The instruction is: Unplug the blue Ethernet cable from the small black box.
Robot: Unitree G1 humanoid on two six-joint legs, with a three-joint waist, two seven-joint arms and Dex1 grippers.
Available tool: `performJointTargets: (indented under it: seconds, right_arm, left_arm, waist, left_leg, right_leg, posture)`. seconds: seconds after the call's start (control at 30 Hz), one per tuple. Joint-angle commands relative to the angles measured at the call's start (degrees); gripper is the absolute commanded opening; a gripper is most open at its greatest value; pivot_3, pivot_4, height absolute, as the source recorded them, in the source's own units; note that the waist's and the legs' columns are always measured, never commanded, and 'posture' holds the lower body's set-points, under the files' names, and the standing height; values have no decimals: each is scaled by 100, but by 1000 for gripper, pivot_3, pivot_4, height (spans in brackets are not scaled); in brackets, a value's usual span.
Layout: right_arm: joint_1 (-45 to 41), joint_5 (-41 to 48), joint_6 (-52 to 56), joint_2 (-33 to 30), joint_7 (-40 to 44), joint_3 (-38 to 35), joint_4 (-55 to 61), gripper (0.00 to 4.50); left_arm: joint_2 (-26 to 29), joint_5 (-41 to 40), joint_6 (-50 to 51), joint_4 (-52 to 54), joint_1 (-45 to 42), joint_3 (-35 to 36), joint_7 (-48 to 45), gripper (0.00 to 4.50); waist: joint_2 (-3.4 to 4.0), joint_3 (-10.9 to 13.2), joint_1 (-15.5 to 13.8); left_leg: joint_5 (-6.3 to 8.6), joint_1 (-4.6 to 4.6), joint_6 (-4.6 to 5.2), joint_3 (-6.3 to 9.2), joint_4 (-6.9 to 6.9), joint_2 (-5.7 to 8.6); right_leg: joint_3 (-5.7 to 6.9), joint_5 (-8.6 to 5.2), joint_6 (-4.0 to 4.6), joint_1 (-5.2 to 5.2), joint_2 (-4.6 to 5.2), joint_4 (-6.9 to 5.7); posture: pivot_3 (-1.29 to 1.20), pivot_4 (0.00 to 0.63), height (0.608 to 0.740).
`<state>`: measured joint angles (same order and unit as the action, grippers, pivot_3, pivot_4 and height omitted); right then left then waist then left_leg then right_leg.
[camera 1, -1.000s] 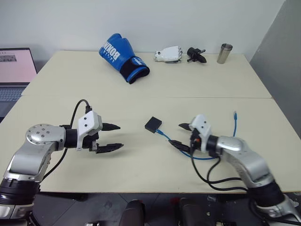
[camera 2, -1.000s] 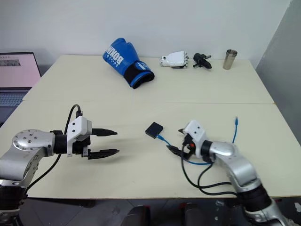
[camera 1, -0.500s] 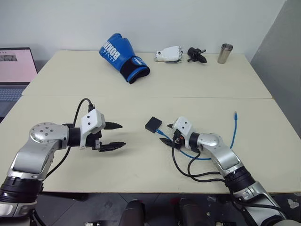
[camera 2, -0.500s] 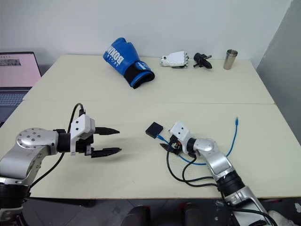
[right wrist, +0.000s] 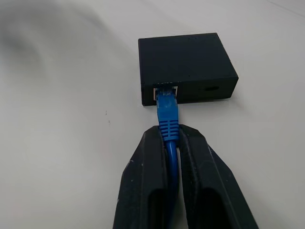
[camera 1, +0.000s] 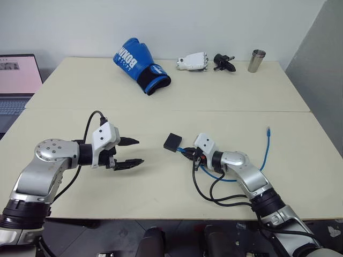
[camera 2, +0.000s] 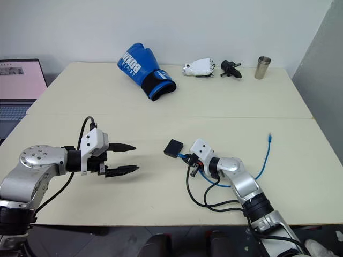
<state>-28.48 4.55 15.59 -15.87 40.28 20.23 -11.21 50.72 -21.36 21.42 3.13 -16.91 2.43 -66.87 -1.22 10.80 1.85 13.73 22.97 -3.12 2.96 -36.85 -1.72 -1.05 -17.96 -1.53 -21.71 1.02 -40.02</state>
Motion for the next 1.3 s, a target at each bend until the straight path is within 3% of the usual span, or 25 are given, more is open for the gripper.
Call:
performJointTargets:
  seconds: [0.03, 0.27, 0.37, 0.6, 0.93, 1.13, 1.3]
  right_arm:
    - [-137, -472, -839, -321, -6, -11, 383, 108]
    - [-405, -1462, -2955, -1037, -43, 148, 798, 106]
    - [-411, -1460, -3451, -1228, 115, 140, 958, 92]
    - [-479, -1032, -3431, -1364, 607, -9, 1440, 90]
    - [-652, -846, -3150, -1319, 851, -125, 1519, 89]
    - [-709, -884, -3105, -1197, 866, -65, 1549, 82]
    - [-713, -968, -3182, -1161, 843, -30, 1544, 78]
  left_arm:
    - [-222, -323, 448, -142, -173, 230, 224, 3759]
    - [-738, -1787, 2440, -128, -657, 696, 505, 3759]
    - [-863, -2235, 3044, -147, -878, 794, 606, 3759]
    - [-1109, -3000, 4065, -315, -1408, 863, 735, 3759]
    - [-1021, -2820, 4081, -380, -1455, 472, 516, 3759]
    - [-1164, -2721, 3969, -529, -1522, 334, 531, 2728]
    - [-1199, -2697, 3947, -670, -1599, 325, 492, 1600]
  waist:
    - [1, 1, -6]
    - [0, 0, 2]
    - [-1, 0, 8]
    - [-2, 0, 2]
    - [-1, 0, -3]
    - [-1, 0, -3]
    - [-1, 0, -4]
  left_leg:
    - [0, 0, 0, 0, -1, 0]
    - [0, 3, 0, 5, -4, 1]
    - [0, 1, 0, 5, -4, 1]
    - [-1, -2, -2, 8, -7, 0]
    - [-1, -4, -2, 10, -9, 2]
    - [-1, -4, -2, 10, -8, 3]
    - [-1, -3, -2, 9, -9, 4]
  right_leg:
    - [0, 0, 0, 0, 0, 0]
    - [5, 0, -1, -1, 0, -2]
    - [5, 0, -1, 4, 1, 0]
    - [5, 1, 0, 8, 2, -3]
    - [5, 1, 1, 12, 3, -1]
    - [5, 1, 1, 12, 4, -1]
    - [5, 1, 1, 12, 5, 0]
  posture:
    - [0, 150, 740]
    - [0, 150, 740]
    - [0, 150, 740]
    - [0, 150, 740]
    - [0, 150, 740]
    - [0, 150, 740]
    - [0, 150, 740]
